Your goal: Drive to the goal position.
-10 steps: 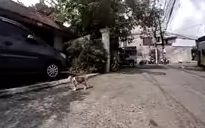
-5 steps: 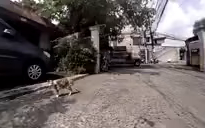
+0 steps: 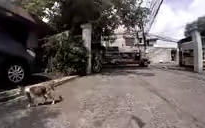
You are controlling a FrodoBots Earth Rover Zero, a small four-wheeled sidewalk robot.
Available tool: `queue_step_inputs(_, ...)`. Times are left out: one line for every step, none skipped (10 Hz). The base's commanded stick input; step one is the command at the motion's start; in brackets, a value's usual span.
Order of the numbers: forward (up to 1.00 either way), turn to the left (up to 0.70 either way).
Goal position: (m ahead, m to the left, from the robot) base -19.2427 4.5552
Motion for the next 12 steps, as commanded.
queue_step_inputs(0.70,0.00)
queue_step_inputs(0.70,0.00)
queue_step_inputs(0.70,0.10)
queue_step_inputs(0.70,0.27)
queue_step_inputs(0.70,0.27)
queue_step_inputs(0.70,0.27)
queue_step_inputs(0.70,0.16)
queue_step_inputs(0.70,0.00)
queue_step_inputs(0.70,0.00)
queue_step_inputs(0.70,0.00)
queue_step_inputs(0.70,0.00)
queue_step_inputs(0.70,0.00)
